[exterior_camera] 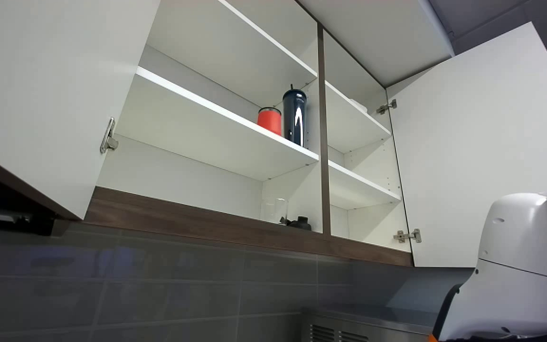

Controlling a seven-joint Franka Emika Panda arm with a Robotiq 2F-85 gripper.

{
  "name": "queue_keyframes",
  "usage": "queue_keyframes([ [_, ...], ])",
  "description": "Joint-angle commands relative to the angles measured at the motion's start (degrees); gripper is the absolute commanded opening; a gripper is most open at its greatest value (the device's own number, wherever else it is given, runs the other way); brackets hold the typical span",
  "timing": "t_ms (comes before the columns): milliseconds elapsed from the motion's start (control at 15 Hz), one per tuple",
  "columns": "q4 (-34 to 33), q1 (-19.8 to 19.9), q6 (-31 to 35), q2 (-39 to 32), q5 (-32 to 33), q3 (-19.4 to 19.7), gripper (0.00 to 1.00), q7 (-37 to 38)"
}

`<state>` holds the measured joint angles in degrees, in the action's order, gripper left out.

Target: Put the carton box on the counter top

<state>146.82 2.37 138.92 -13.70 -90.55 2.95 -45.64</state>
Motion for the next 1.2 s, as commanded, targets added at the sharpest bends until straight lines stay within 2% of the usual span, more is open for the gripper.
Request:
queue_keyframes([
  [0, 0.7, -0.5, 0.0, 1.3, -0.2, 0.5, 1.0, -0.6],
  [333, 3.4, -1.0, 2.9, 6.8, 3.3, 0.6, 1.0, 1.0],
  [533, 5.6, -1.1, 6.1, 12.1, 7.5, 0.3, 1.0, 2.2],
  [733, 8.8, -1.4, 8.8, 18.6, 13.5, -1.0, 1.0, 2.8],
  [1067, 14.9, -2.2, 6.9, 29.7, 26.7, -3.9, 1.0, 9.7],
  [1133, 10.5, -2.5, 6.4, 26.4, 29.0, -4.4, 1.0, 11.1],
])
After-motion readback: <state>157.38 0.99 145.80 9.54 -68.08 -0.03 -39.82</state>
